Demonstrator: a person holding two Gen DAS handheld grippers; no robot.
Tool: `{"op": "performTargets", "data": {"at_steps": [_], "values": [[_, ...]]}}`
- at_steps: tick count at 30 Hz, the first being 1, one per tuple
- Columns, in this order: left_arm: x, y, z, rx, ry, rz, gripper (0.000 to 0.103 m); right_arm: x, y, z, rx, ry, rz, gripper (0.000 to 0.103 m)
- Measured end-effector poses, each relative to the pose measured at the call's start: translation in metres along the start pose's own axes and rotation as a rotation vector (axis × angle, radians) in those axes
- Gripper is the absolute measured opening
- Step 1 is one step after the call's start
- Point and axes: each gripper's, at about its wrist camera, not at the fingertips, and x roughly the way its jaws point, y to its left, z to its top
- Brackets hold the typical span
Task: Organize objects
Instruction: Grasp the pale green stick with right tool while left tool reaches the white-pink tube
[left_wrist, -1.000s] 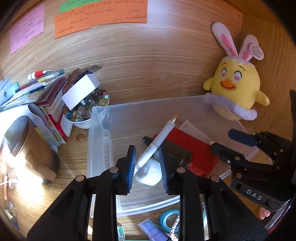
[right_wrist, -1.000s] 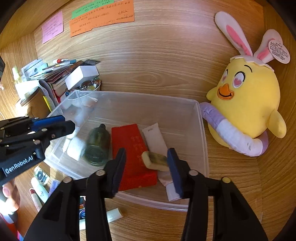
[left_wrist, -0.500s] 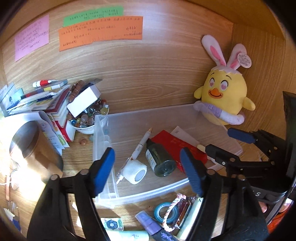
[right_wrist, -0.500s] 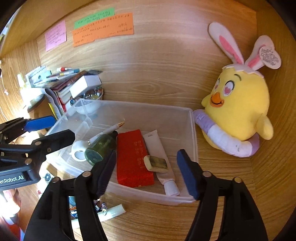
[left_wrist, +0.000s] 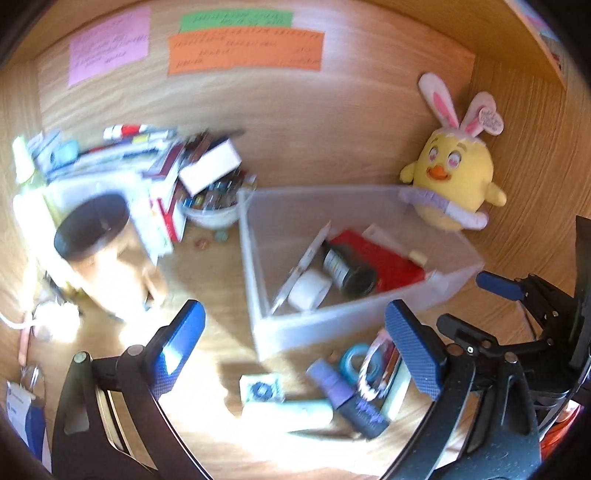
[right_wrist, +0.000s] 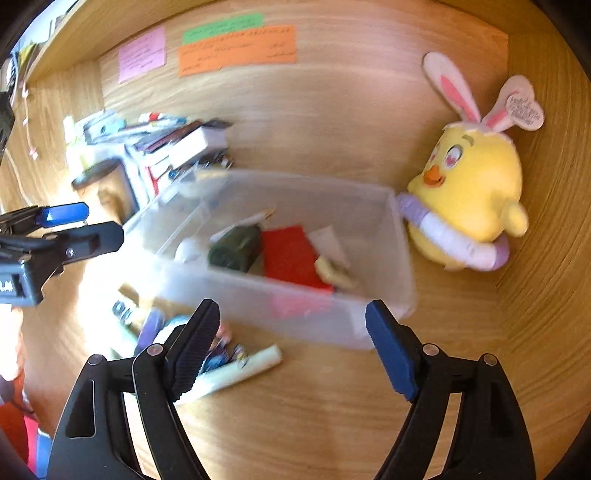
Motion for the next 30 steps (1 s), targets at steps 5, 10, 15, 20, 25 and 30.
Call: {"op": "performTargets", "data": {"at_steps": [5, 10, 15, 20, 25, 30], "values": [[0.006, 0.009, -0.028, -0.015, 0.074, 0.021, 0.099, 0.019, 0.019, -0.02, -0.024, 0.085, 0.048, 0.079], [0.004, 0.011, -0.054, -0.01, 0.106, 0.03, 0.099, 0.034, 0.029, -0.034, 0.027, 0.17, 0.085, 0.079], [0.004, 0.015, -0.073, -0.02, 0.142, 0.009, 0.099, 0.041, 0.032, -0.043, 0.029, 0.209, 0.076, 0.079], [0.007, 0.02, -0.088, -0.044, 0.185, -0.01, 0.099, 0.035, 0.024, -0.053, 0.027, 0.215, 0.041, 0.079], [0.01, 0.02, -0.096, -0.072, 0.21, -0.049, 0.099, 0.026, 0.016, -0.061, 0.03, 0.211, 0.034, 0.078], [0.011, 0.01, -0.098, -0.043, 0.216, -0.062, 0.099, 0.019, 0.013, -0.065, 0.011, 0.206, 0.019, 0.061]]}}
